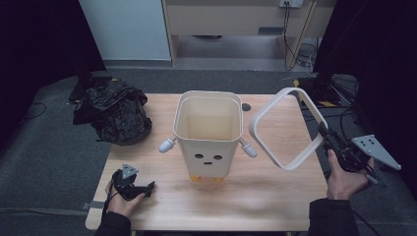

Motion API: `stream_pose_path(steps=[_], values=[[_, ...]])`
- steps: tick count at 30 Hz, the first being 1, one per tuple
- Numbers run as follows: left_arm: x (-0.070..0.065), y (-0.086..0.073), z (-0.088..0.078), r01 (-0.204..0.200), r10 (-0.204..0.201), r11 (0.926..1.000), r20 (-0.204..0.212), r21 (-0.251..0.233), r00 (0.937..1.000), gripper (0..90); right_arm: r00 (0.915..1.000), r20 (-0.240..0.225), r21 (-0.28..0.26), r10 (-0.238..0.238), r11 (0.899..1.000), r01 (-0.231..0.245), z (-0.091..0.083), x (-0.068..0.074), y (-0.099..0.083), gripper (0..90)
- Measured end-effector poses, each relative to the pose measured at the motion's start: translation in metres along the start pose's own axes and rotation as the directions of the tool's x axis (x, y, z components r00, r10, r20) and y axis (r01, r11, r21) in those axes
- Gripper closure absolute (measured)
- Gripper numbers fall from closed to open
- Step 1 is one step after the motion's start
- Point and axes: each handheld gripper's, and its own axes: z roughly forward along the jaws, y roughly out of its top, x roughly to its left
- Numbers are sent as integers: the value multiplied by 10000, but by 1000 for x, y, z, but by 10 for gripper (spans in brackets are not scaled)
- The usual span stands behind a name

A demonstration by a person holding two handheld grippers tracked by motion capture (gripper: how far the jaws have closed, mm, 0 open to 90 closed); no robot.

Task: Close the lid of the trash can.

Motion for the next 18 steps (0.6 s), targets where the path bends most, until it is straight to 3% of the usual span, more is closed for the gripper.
stream_pose_path(steps=[18], values=[[0,0,0,-21,21,10000,1,10,10000,0,9980,-630,-20,-109,9999,108,8,9,14,790]])
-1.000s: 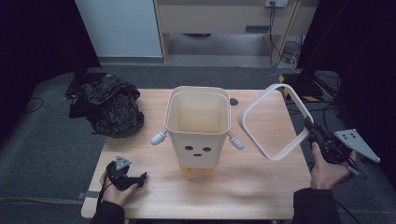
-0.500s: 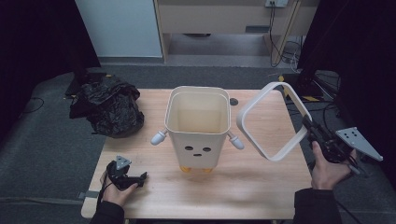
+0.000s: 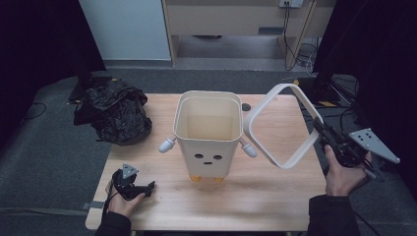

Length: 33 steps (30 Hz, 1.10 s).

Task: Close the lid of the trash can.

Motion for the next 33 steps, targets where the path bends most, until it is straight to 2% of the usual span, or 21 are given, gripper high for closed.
stream_pose_path(steps=[11,20,29,33], values=[[0,0,0,-2,2,10000,0,1,10000,0,9999,-109,-119,-5,9999,3,2,-2,13,790],[0,0,0,1,-1,10000,2,-1,10000,0,9992,-402,-237,-55,9997,45,9,3,26,790],[0,0,0,-3,3,10000,4,-1,10000,0,9956,-891,-290,-280,9993,255,17,10,37,790],[0,0,0,-3,3,10000,5,-1,10000,0,9926,-1212,-362,-115,9993,72,21,14,43,791]])
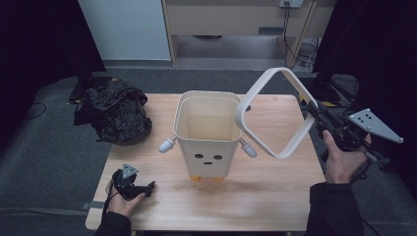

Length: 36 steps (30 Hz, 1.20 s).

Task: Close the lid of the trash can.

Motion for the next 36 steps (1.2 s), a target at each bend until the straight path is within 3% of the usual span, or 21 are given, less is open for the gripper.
stream_pose_path(steps=[19,36], values=[[0,0,0,-5,5,10000,5,-2,10000,0,9953,-926,307,-282,9990,312,34,23,23,791],[0,0,0,-7,7,10000,7,2,10000,0,9812,-1849,679,-544,9954,679,64,49,42,790]])
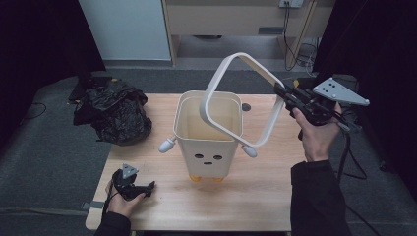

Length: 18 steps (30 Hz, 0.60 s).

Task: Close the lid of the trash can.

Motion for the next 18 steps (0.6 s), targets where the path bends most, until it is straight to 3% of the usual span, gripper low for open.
stream_pose_path(steps=[7,18], values=[[0,0,0,-12,12,10000,7,4,10000,0,9988,-476,318,-134,9994,150,17,10,4,789],[0,0,0,4,-4,10000,5,3,10000,0,9956,-924,797,-138,9966,212,37,14,5,789]])
